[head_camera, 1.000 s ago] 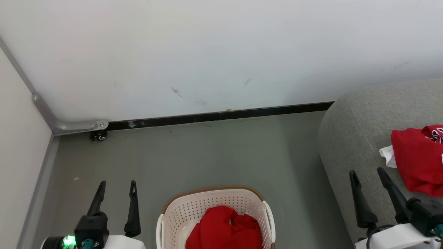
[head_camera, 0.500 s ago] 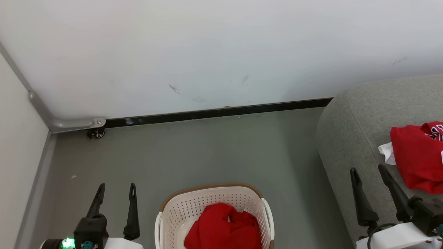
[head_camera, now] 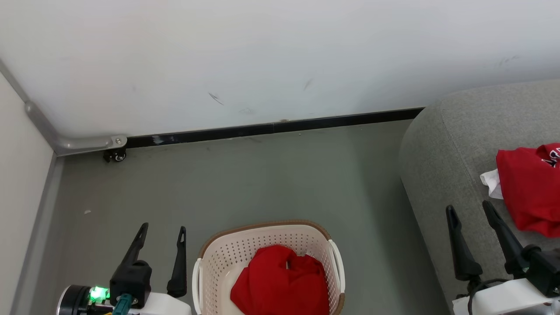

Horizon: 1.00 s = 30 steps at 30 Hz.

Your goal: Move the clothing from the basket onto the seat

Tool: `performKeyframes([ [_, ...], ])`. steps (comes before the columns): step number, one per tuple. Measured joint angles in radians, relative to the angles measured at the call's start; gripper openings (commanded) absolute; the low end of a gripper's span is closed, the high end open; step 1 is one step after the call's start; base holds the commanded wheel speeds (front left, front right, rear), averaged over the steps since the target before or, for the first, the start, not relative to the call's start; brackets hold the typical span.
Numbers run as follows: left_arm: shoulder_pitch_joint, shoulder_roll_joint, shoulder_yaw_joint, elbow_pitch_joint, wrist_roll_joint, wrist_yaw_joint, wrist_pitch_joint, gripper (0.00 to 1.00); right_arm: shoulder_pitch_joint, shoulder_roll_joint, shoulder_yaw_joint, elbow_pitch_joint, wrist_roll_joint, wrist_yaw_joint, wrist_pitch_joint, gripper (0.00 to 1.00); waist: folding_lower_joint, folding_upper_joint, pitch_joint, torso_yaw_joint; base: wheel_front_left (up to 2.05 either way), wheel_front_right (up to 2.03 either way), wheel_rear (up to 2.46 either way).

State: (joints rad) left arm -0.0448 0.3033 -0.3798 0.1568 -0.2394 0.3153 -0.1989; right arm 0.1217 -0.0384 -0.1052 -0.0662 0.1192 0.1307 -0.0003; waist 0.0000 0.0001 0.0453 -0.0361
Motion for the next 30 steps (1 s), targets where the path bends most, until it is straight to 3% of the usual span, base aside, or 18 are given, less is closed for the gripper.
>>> performKeyframes([
  [7, -0.079, -0.008, -0.052, 0.041, 0.012, -0.044, 0.042, 1.00, -0.007, 0.000, -0.014, -0.026, -0.007, 0.000, 0.000, 1.00, 0.0000, 0.0000, 0.041, -0.009, 0.00, 0.00, 0.00],
  [19, -0.192, -0.072, -0.153, 0.136, 0.048, -0.115, 0.094, 1.00, -0.037, 0.000, -0.050, -0.062, -0.023, 0.000, 0.000, 1.00, 0.0000, 0.0000, 0.126, -0.033, 0.00, 0.00, 0.00],
  [30, -0.295, -0.117, -0.193, 0.265, 0.068, -0.152, 0.130, 1.00, -0.089, 0.000, -0.050, -0.109, -0.022, 0.000, 0.000, 1.00, 0.0000, 0.0000, 0.233, -0.064, 0.00, 0.00, 0.00],
])
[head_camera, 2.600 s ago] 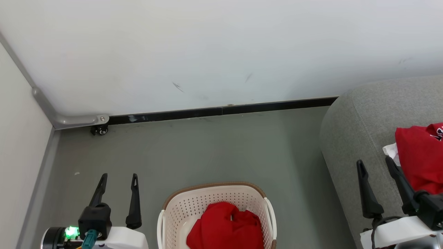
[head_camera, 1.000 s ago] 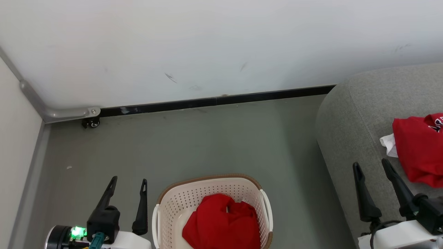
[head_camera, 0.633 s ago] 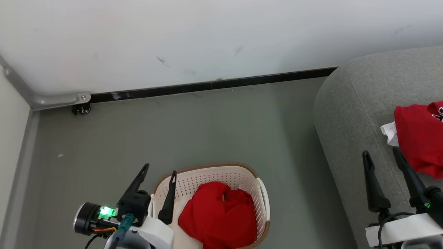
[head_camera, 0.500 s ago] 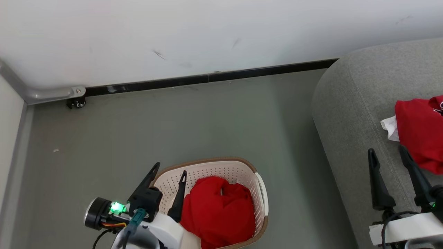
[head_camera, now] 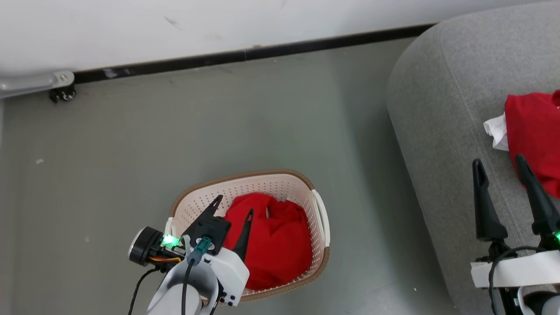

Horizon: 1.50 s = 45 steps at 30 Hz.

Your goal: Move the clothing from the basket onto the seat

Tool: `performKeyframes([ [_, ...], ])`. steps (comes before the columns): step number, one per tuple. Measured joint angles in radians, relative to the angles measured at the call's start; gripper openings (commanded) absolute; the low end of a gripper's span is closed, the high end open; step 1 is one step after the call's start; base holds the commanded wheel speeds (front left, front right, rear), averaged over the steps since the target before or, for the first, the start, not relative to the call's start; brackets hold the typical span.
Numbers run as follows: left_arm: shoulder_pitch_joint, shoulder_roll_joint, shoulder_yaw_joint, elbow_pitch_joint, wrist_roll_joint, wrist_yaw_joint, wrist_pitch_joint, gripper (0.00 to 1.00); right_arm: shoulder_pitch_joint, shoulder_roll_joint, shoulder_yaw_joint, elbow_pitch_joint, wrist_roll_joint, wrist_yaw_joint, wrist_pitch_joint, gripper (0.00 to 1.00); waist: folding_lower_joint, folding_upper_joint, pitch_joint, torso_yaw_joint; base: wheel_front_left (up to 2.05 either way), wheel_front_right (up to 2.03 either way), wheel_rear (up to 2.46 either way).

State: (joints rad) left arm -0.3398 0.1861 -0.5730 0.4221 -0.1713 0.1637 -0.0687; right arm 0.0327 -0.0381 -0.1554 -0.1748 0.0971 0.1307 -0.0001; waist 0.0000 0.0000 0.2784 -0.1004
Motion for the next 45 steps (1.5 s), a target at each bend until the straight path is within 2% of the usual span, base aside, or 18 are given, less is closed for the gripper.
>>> performKeyframes([
  [21, -0.131, -0.009, -0.016, 0.257, 0.026, -0.038, 0.004, 1.00, -0.152, 0.000, 0.013, -0.042, 0.016, 0.000, -0.038, 1.00, 0.0000, 0.0000, 0.219, -0.068, 0.00, 0.00, 0.00],
  [31, -0.191, -0.010, -0.016, 0.337, 0.028, -0.051, -0.002, 1.00, -0.207, -0.001, 0.003, -0.046, 0.062, 0.000, -0.071, 1.00, 0.0000, 0.0000, 0.311, -0.099, 0.00, 0.00, 0.00],
  [45, -0.281, -0.018, 0.000, 0.419, 0.025, -0.068, -0.020, 1.00, -0.260, -0.001, -0.003, -0.040, 0.063, 0.000, -0.107, 1.00, 0.0001, 0.0000, 0.432, -0.141, 0.00, 0.00, 0.00],
])
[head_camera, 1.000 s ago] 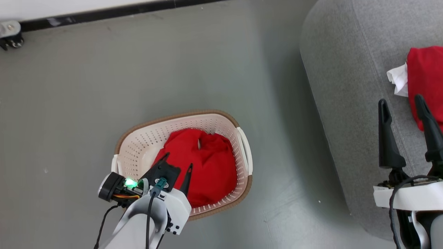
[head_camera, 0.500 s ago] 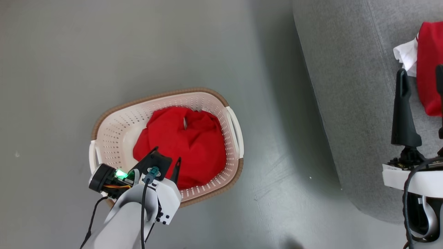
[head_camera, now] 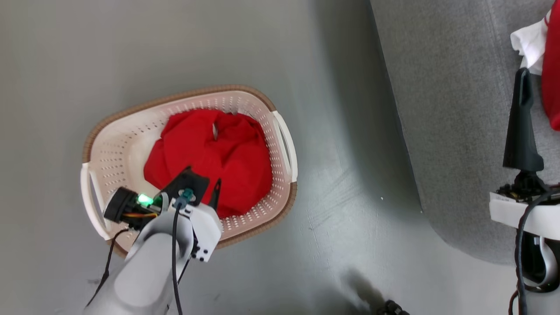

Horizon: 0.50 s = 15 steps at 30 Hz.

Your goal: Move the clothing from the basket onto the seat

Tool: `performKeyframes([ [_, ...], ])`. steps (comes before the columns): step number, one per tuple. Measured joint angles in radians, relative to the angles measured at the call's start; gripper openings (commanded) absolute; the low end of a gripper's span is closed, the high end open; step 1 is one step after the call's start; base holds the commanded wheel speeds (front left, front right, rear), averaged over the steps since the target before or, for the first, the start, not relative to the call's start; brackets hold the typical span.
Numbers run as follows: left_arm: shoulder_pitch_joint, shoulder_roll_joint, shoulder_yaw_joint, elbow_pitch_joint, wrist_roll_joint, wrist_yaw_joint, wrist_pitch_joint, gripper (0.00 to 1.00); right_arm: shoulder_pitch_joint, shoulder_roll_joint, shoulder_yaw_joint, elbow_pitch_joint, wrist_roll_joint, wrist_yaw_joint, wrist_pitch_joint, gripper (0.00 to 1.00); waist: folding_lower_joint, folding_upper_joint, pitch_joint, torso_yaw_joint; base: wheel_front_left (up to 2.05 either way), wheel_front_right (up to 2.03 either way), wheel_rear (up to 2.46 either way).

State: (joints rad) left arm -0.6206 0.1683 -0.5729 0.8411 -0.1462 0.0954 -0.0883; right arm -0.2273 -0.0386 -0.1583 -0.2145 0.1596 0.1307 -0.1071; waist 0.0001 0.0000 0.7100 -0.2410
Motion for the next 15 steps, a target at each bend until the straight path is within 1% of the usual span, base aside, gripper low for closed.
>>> performKeyframes([
  [6, -0.043, -0.020, 0.005, 0.018, -0.003, -0.008, -0.004, 1.00, -0.026, 0.000, 0.010, 0.011, 0.013, 0.000, -0.017, 1.00, -0.0001, 0.0000, 0.047, -0.014, 0.00, 0.00, 0.00],
  [15, -0.106, -0.027, 0.004, 0.052, -0.001, -0.014, -0.011, 1.00, -0.062, 0.000, 0.021, 0.034, 0.027, 0.000, -0.044, 1.00, -0.0001, 0.0000, 0.108, -0.034, 0.00, 0.00, 0.00],
])
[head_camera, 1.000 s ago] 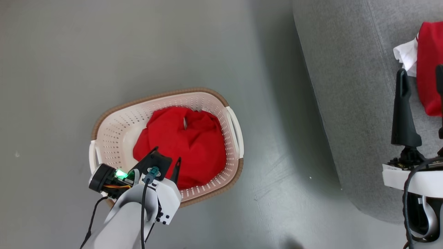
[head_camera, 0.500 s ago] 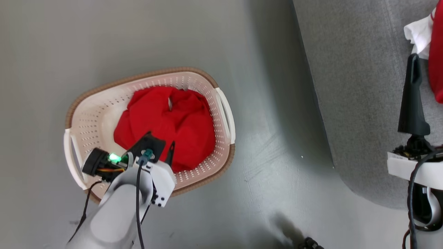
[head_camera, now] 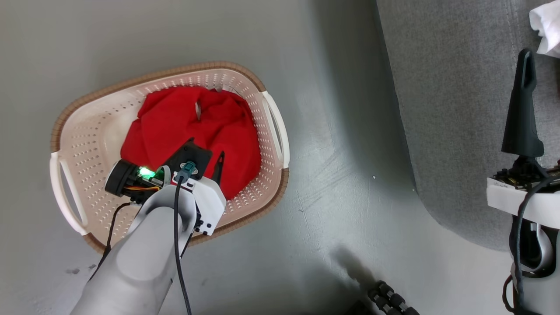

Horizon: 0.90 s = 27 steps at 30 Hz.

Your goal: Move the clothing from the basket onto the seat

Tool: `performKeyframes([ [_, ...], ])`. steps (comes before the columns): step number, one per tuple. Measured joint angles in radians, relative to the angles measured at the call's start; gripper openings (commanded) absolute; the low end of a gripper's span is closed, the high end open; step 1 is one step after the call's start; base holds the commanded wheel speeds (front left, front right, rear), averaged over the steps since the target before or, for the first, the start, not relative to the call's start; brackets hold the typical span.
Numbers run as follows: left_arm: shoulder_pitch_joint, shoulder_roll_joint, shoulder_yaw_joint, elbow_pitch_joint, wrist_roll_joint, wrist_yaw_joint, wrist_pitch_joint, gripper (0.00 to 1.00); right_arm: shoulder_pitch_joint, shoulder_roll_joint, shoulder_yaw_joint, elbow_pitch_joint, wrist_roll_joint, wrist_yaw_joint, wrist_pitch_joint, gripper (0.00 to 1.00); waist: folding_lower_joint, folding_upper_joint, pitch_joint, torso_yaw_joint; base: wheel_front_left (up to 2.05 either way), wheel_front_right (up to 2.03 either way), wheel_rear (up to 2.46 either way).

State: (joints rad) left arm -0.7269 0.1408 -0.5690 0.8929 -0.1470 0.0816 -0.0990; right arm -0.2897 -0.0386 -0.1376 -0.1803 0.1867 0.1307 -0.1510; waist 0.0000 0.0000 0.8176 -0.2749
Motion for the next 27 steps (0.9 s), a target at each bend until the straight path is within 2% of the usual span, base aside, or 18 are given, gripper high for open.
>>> performKeyframes([
  [12, -0.041, 0.015, 0.003, 0.075, 0.007, 0.009, -0.007, 1.00, -0.035, 0.000, 0.018, 0.033, 0.013, 0.000, -0.029, 1.00, 0.0001, 0.0000, 0.057, -0.025, 0.00, 0.00, 0.00],
  [27, -0.089, 0.036, 0.017, 0.155, 0.037, 0.119, -0.007, 1.00, -0.082, 0.000, 0.029, 0.081, 0.025, 0.000, -0.061, 1.00, 0.0000, 0.0000, 0.100, -0.049, 0.00, 0.00, 0.00],
])
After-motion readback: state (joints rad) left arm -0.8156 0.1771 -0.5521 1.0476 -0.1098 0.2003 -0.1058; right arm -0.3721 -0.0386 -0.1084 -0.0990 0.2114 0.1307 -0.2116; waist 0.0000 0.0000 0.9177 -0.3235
